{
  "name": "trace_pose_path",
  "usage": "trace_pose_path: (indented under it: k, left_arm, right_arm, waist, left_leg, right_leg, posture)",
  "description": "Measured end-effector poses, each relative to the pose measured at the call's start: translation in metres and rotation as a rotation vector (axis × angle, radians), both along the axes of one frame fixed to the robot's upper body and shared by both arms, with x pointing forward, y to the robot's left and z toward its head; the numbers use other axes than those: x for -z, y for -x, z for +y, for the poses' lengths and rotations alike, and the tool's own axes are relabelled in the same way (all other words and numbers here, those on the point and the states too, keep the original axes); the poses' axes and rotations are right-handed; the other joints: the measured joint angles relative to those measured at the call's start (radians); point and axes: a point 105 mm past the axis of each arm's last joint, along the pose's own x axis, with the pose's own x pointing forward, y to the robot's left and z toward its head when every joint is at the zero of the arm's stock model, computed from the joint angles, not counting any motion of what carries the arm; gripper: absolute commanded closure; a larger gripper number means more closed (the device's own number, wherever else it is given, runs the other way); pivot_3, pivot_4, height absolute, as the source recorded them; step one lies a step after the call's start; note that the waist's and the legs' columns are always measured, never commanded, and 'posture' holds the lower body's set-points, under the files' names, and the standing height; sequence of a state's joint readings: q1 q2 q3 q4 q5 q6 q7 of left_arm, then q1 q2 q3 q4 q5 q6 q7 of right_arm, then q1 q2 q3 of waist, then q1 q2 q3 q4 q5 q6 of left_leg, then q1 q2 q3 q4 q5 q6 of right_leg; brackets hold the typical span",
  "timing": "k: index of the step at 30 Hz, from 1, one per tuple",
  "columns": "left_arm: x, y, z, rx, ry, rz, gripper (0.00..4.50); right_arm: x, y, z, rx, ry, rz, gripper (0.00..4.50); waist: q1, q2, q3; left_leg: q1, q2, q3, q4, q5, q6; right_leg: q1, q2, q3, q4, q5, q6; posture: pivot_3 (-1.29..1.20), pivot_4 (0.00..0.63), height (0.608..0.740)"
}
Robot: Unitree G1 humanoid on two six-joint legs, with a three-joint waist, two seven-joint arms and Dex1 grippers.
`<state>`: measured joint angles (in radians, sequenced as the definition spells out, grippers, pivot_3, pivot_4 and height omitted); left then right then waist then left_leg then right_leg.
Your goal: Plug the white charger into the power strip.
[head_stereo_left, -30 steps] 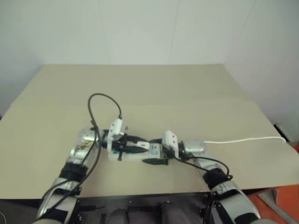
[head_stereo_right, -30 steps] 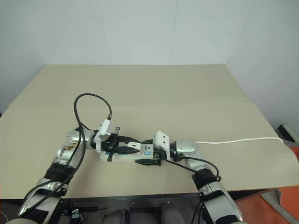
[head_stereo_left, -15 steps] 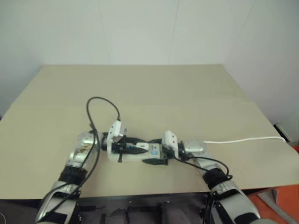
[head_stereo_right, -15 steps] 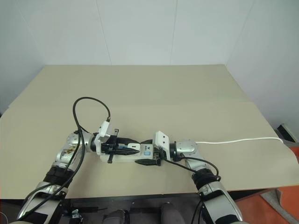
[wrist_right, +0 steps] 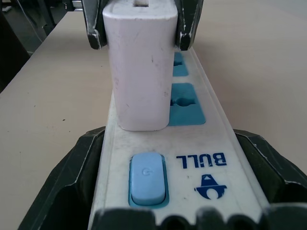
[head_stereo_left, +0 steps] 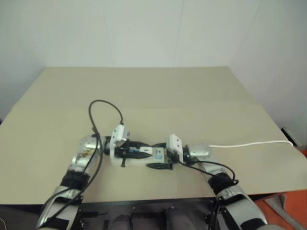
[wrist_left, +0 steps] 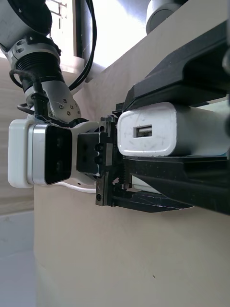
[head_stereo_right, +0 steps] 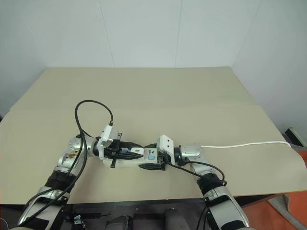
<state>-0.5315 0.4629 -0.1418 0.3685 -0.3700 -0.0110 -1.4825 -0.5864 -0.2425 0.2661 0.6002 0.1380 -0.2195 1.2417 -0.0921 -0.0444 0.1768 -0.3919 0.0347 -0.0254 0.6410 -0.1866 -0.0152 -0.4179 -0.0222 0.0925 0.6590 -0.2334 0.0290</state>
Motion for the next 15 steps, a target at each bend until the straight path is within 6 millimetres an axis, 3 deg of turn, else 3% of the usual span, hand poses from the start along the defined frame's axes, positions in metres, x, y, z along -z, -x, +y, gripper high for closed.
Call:
trace_pose_path:
  k: [14,15]
  left_arm:
    - [0.003,0.002,-0.0001,-0.006,-0.019,0.01,3.49]
    - [0.0028,0.0021,-0.0001,-0.006,-0.023,0.01,3.14]
  right_arm:
    - [0.0008,-0.0007,0.0001,0.001,0.003,0.005,1.03]
    - [0.0008,-0.0007,0.0002,0.001,0.003,0.005,1.03]
  waist:
    - [-0.002,0.002,-0.003]
    - [-0.002,0.002,-0.003]
  left_leg:
    - [0.003,0.0,0.0,-0.002,0.0,0.0]
    - [0.003,0.0,0.0,-0.002,0.0,0.0]
  right_leg:
    - [0.002,0.0,0.001,-0.002,0.0,0.0]
    - [0.002,0.0,0.001,-0.002,0.0,0.0]
  posture:
    - [0.0,0.15,0.74]
    - [0.0,0.15,0.74]
